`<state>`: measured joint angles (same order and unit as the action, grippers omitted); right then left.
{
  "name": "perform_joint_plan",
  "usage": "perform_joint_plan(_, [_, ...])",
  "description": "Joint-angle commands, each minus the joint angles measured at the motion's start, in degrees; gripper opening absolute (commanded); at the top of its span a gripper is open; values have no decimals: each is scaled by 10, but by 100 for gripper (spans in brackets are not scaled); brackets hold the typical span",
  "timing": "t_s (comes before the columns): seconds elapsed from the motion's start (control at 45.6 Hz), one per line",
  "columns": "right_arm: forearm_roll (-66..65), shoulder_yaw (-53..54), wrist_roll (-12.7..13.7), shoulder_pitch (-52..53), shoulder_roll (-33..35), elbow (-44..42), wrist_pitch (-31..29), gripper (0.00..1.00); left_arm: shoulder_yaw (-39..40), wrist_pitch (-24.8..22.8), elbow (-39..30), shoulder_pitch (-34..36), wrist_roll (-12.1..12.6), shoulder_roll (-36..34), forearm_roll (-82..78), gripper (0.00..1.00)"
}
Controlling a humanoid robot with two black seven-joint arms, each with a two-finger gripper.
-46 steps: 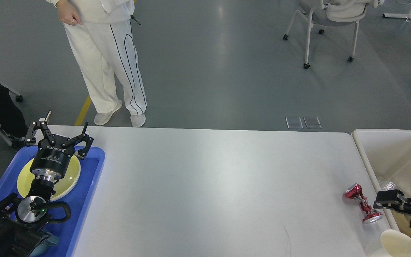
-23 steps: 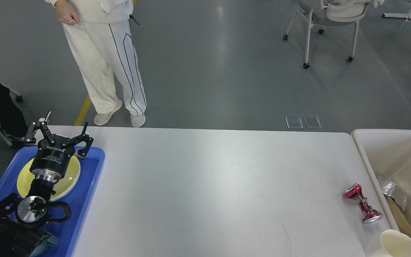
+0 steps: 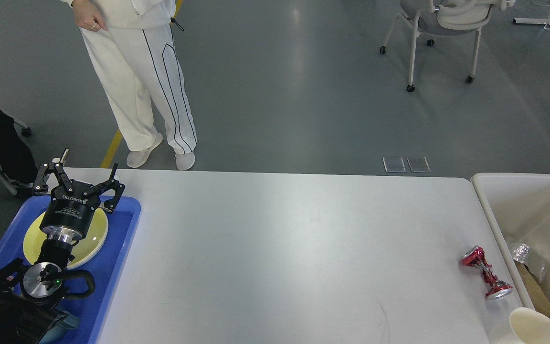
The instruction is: Tidy desktop
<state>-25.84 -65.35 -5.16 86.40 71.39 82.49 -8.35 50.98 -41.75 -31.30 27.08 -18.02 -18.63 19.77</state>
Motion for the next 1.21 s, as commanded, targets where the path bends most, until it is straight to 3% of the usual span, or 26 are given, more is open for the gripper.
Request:
perform_joint_plan(0.0, [0,0,0,0,2,-1,0,100,0,0,-1,0,0,0,0,97])
perform_joint_plan(1.184, [-1,82,-4,16,42,-13,3,100,0,0,-1,0,0,0,0,97])
